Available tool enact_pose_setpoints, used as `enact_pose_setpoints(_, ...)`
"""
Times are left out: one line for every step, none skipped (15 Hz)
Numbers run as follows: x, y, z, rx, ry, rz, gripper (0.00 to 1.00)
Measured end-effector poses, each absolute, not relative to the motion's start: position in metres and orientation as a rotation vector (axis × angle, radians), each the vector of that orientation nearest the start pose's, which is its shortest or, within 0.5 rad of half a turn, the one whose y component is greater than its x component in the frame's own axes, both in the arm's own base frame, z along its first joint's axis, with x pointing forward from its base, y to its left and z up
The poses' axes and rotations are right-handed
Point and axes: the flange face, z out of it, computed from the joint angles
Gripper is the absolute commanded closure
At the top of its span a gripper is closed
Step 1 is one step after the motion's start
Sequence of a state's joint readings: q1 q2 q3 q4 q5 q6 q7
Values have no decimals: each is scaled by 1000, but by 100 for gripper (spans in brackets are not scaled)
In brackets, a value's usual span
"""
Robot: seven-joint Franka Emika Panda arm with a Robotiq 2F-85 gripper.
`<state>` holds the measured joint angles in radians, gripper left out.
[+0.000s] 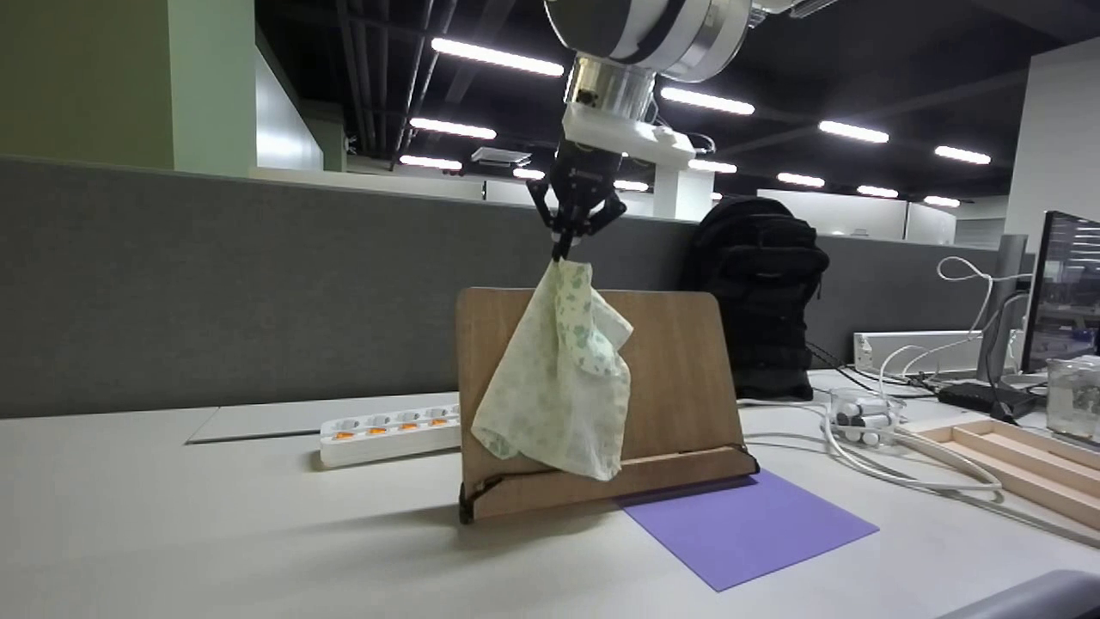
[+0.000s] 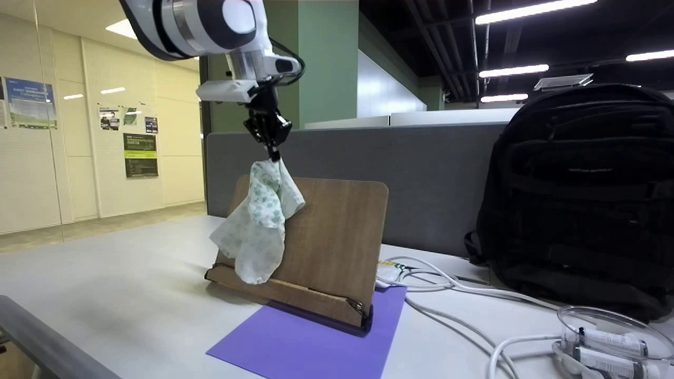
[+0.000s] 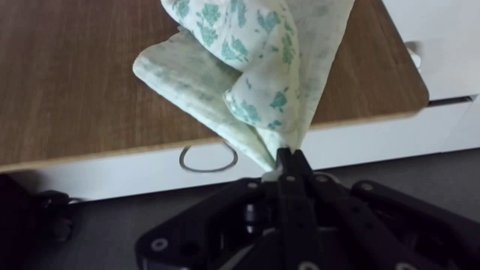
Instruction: Put the cloth on the wooden board
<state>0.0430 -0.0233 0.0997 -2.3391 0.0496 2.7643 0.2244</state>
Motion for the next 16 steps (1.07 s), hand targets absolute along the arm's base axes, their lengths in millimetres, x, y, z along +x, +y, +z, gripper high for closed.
enact_pose_setpoints(542, 74, 405, -2956, 178, -699, 100)
enact_pose_setpoints(548, 72, 414, -2958, 179, -716, 99)
enact_pose_setpoints(551, 71, 418, -2957, 179, -723, 99)
enact_pose_setpoints(551, 71, 417, -2960, 174, -719, 99)
enact_pose_setpoints(550, 71, 414, -2962, 172, -712, 100)
enact_pose_setpoints(549, 72, 412, -2963, 170, -708, 100)
enact_pose_setpoints(549, 72, 411, -2965, 167, -704, 100)
enact_pose_setpoints(549, 72, 410, -2970, 151, -720, 100)
enact_pose_setpoints(549, 72, 410, -2974, 131, -753, 100)
enact_pose_setpoints(549, 70, 410, -2977, 111, -806, 100)
enact_pose_setpoints(550, 67, 412, -2979, 96, -868, 100)
enact_pose_setpoints(553, 61, 414, -2978, 92, -929, 100)
enact_pose_setpoints(554, 54, 416, -2978, 92, -984, 100)
enact_pose_setpoints(556, 45, 419, -2979, 97, -1034, 100)
enact_pose_setpoints(558, 36, 420, -2981, 104, -1074, 100)
enact_pose_setpoints(559, 27, 422, -2987, 113, -1107, 100)
